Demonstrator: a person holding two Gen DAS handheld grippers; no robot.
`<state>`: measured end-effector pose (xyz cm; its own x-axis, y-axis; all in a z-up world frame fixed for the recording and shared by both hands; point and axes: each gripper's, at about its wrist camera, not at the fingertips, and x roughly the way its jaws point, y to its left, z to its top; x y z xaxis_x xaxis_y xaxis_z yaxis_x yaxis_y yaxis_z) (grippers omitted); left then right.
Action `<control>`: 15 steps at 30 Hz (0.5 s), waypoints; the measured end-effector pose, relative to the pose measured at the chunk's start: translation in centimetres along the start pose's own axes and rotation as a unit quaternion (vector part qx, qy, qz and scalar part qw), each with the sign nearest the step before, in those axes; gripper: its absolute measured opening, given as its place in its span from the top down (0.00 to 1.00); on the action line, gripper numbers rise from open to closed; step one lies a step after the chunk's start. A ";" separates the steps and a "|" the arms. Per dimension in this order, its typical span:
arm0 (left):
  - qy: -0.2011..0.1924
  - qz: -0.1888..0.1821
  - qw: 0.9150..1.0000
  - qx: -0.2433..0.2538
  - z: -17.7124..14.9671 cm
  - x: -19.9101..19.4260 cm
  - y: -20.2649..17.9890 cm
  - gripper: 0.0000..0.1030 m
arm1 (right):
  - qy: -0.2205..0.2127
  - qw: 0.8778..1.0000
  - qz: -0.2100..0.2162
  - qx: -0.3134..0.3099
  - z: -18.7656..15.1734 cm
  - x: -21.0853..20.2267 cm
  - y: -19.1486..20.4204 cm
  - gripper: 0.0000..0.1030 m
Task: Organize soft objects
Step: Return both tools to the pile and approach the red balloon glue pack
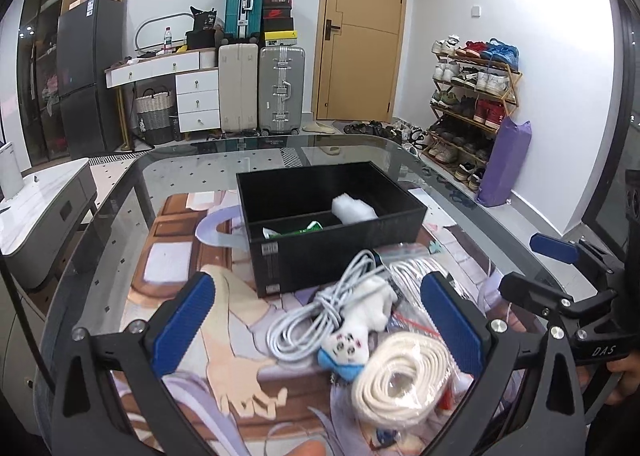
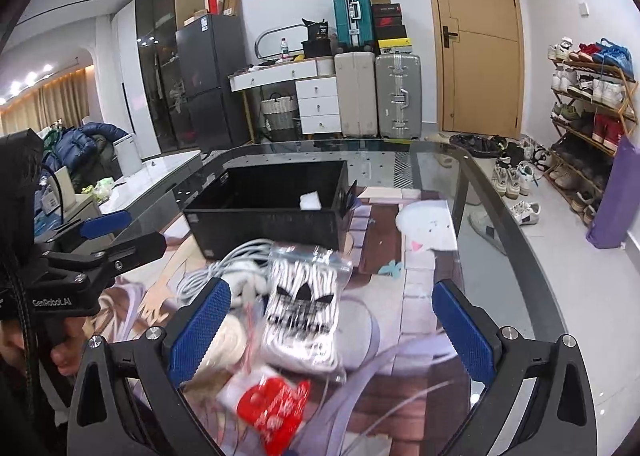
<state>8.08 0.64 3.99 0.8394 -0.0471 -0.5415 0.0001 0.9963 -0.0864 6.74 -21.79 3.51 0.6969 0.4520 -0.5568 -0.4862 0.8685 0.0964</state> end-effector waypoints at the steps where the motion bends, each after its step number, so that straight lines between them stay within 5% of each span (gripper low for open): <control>1: -0.003 0.008 1.000 -0.002 -0.4 -0.2 0.0 0.00 | 0.003 1.000 0.007 -0.003 -0.3 -0.1 0.0 0.01; 15: 0.004 0.009 1.000 -0.003 -3.4 -0.4 -0.9 0.00 | 0.056 0.997 0.046 -0.026 -3.2 0.5 0.3 0.01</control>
<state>5.91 -0.48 1.43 0.8351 -0.0296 -0.5493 -0.0183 0.9965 -0.0816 5.23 -22.01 0.61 0.5863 0.5005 -0.6370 -0.5740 0.8115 0.1092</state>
